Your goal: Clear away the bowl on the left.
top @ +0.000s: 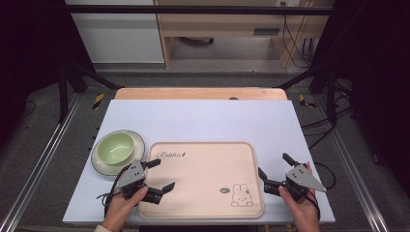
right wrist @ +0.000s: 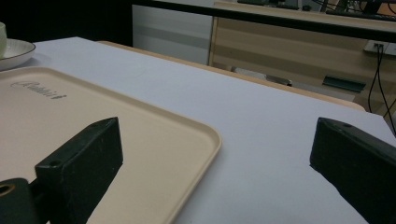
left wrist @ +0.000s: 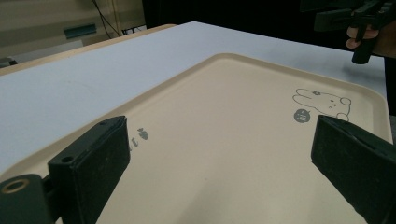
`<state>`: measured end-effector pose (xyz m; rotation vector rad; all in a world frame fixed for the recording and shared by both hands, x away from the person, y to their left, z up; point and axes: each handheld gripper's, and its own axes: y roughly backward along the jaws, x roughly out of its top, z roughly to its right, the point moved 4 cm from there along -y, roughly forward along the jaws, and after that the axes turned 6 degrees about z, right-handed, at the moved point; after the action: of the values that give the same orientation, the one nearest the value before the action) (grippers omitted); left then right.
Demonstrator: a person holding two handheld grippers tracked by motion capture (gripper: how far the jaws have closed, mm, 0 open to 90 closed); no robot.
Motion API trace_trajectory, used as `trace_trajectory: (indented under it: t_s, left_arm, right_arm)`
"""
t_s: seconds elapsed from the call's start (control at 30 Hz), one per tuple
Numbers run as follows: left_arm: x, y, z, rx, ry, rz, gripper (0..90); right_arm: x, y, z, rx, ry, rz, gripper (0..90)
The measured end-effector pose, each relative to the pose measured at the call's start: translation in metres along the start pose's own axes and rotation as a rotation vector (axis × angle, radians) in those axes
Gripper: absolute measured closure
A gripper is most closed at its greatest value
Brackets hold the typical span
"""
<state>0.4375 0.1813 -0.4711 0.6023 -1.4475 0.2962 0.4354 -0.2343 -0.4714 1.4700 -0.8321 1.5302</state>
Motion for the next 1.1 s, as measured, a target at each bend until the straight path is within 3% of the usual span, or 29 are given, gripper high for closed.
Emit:
trace_trajectory:
  t_s: [0.33, 0.4, 0.43, 0.47, 0.5, 0.73, 0.87, 0.9, 1.1]
  left_arm:
    - [-0.002, -0.003, 0.003, -0.004, -0.008, -0.022, 4.6]
    - [-0.002, -0.003, 0.003, 0.018, -0.016, -0.026, 5.2]
    - [0.0, 0.0, 0.0, 0.052, -0.019, -0.018, 5.6]
    - [0.0, 0.0, 0.0, 0.052, -0.019, -0.018, 5.6]
    - [0.003, 0.003, -0.002, 0.065, 0.005, 0.002, 5.6]
    - [0.005, 0.009, -0.009, 0.09, 0.044, 0.031, 5.5]
    - [0.007, 0.013, -0.012, 0.123, 0.023, 0.035, 5.6]
    - [0.012, 0.017, -0.014, 0.16, -0.008, 0.047, 5.7]
    - [0.018, 0.026, -0.019, 0.196, -0.029, 0.064, 5.6]
  right_arm:
    - [-0.002, -0.002, -0.001, -0.005, -0.003, -0.019, 2.5]
    - [-0.002, -0.001, -0.001, -0.005, -0.004, -0.022, 2.5]
    - [-0.002, -0.001, -0.001, -0.005, -0.007, -0.023, 2.6]
    - [-0.002, -0.001, -0.001, -0.005, -0.007, -0.023, 2.6]
    - [-0.002, -0.001, -0.002, -0.003, -0.011, -0.023, 2.7]
    - [-0.001, -0.001, -0.003, 0.003, -0.018, -0.021, 2.6]
    - [-0.002, -0.001, -0.003, 0.003, -0.011, -0.025, 2.6]
    - [-0.002, -0.001, -0.003, 0.003, -0.009, -0.025, 2.7]
    - [0.0, -0.001, -0.005, 0.011, -0.019, -0.017, 2.6]
